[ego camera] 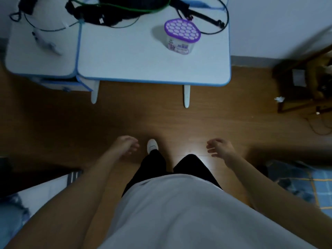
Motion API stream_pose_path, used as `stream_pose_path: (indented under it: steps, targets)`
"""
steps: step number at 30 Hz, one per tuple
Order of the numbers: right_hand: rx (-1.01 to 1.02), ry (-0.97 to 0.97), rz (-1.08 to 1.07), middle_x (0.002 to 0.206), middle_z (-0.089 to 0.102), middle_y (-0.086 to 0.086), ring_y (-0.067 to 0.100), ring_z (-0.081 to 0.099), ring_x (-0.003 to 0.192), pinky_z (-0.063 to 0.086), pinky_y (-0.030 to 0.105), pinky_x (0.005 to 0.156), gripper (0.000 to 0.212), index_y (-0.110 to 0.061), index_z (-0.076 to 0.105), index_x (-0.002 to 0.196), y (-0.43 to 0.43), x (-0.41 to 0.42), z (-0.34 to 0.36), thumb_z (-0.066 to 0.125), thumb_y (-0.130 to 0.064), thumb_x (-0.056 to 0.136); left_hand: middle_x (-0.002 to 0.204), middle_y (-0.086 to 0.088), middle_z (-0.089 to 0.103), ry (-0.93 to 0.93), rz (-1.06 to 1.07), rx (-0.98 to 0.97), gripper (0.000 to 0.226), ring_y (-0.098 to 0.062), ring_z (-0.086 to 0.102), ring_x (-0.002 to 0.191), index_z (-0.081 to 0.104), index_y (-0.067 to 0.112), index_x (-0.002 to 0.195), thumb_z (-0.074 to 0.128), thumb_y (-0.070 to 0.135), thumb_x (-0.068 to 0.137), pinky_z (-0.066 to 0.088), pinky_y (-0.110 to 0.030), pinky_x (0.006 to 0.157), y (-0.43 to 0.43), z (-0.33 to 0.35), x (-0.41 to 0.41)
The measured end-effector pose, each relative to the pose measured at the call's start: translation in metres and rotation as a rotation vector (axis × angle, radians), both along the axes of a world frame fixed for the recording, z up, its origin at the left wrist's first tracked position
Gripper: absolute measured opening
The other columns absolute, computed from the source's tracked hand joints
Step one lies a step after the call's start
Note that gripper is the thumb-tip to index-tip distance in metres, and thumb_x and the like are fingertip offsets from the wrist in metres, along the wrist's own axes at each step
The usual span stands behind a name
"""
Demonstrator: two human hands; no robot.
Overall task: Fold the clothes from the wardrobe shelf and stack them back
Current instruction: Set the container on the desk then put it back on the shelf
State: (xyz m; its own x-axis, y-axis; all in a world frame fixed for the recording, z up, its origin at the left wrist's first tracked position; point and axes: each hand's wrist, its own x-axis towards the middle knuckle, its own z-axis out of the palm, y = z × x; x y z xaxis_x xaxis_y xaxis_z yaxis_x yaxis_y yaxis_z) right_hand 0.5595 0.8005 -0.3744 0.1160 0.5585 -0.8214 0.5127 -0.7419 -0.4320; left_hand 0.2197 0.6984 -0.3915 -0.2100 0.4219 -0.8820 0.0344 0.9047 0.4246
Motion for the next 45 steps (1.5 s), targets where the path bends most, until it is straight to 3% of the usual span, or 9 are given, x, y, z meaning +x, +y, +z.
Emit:
stream_pose_path:
  steps: [8, 13, 16, 23, 27, 30, 33, 37, 45]
  targets:
    - [-0.014, 0.032, 0.035, 0.089, 0.068, 0.01, 0.019, 0.061, 0.07, 0.047, 0.028, 0.062, 0.019, -0.005, 0.066, 0.099, 0.076, -0.05, 0.014, 0.047, -0.009, 0.099, 0.119, -0.008, 0.06, 0.046, 0.136, 0.426, 0.036, -0.018, 0.06, 0.094, 0.05, 0.009, 0.136, 0.043, 0.019, 0.102, 0.052, -0.03, 0.069, 0.273, 0.041, -0.013]
    - [0.131, 0.179, 0.129, 0.094, 0.07, 0.011, 0.016, 0.063, 0.071, 0.049, 0.021, 0.06, 0.016, -0.011, 0.066, 0.097, 0.172, -0.085, 0.033, 0.051, -0.007, 0.098, 0.159, -0.006, 0.031, 0.163, 0.113, 0.5, 0.055, -0.023, 0.038, 0.139, 0.025, 0.015, 0.155, 0.037, 0.028, 0.103, 0.04, -0.04, 0.112, 0.391, 0.045, -0.01]
    - [0.3, 0.273, 0.071, 0.1, 0.067, 0.008, 0.016, 0.064, 0.077, 0.052, 0.024, 0.067, 0.015, -0.016, 0.063, 0.102, 0.243, -0.102, 0.045, 0.053, -0.007, 0.096, 0.157, -0.007, 0.034, 0.211, 0.061, 0.467, 0.056, -0.022, 0.04, 0.139, 0.024, 0.013, 0.155, 0.039, 0.029, 0.103, 0.033, -0.024, 0.103, 0.423, 0.039, -0.003]
    - [0.338, 0.299, 0.065, 0.127, 0.056, -0.001, 0.014, 0.056, 0.11, 0.049, 0.027, 0.087, 0.04, -0.016, 0.049, 0.137, 0.379, -0.136, 0.018, 0.051, -0.032, 0.101, 0.137, -0.007, 0.056, 0.354, 0.133, 0.445, 0.043, -0.019, 0.055, 0.121, 0.048, 0.009, 0.142, 0.048, 0.019, 0.1, 0.043, -0.024, 0.091, 0.426, 0.021, 0.016]
    - [0.193, 0.415, 0.227, 0.113, 0.066, -0.007, 0.008, 0.061, 0.102, 0.045, 0.017, 0.074, 0.03, -0.02, 0.059, 0.128, 0.402, -0.137, -0.011, 0.047, -0.032, 0.103, 0.124, -0.004, 0.066, 0.306, 0.267, 0.428, 0.031, -0.013, 0.061, 0.103, 0.062, 0.014, 0.129, 0.05, 0.015, 0.1, 0.053, -0.021, 0.081, 0.406, 0.005, 0.024]
    - [0.146, 0.475, 0.279, 0.113, 0.068, -0.012, 0.003, 0.064, 0.104, 0.049, 0.023, 0.088, 0.026, -0.031, 0.059, 0.12, 0.406, -0.133, -0.028, 0.044, -0.043, 0.103, 0.105, 0.008, 0.067, 0.18, 0.381, 0.335, 0.02, -0.013, 0.063, 0.1, 0.062, 0.026, 0.113, 0.044, 0.025, 0.103, 0.058, -0.039, 0.083, 0.398, 0.0, 0.033]
    - [0.117, 0.517, 0.273, 0.127, 0.063, -0.004, 0.011, 0.059, 0.119, 0.045, 0.033, 0.104, 0.035, -0.034, 0.054, 0.124, 0.403, -0.136, -0.038, 0.034, -0.053, 0.103, 0.119, 0.004, 0.063, -0.027, 0.5, 0.253, 0.03, -0.011, 0.06, 0.108, 0.055, 0.028, 0.12, 0.035, 0.044, 0.105, 0.057, -0.041, 0.081, 0.393, -0.003, 0.039]
    - [0.142, 0.509, 0.209, 0.118, 0.065, -0.011, -0.002, 0.063, 0.104, 0.051, 0.016, 0.083, 0.035, -0.036, 0.054, 0.118, 0.389, -0.143, -0.043, 0.034, -0.057, 0.099, 0.145, 0.004, 0.05, -0.206, 0.642, 0.229, 0.059, -0.011, 0.047, 0.13, 0.042, 0.028, 0.145, 0.023, 0.062, 0.101, 0.046, -0.045, 0.098, 0.393, -0.012, 0.053]
    - [0.206, 0.563, 0.163, 0.11, 0.066, -0.005, 0.012, 0.064, 0.103, 0.056, 0.027, 0.083, 0.024, -0.032, 0.058, 0.109, 0.362, -0.166, -0.023, 0.038, -0.043, 0.105, 0.142, 0.005, 0.049, -0.236, 0.755, 0.336, 0.044, -0.017, 0.043, 0.137, 0.042, 0.034, 0.137, 0.032, 0.058, 0.101, 0.038, -0.043, 0.104, 0.353, -0.005, 0.056]
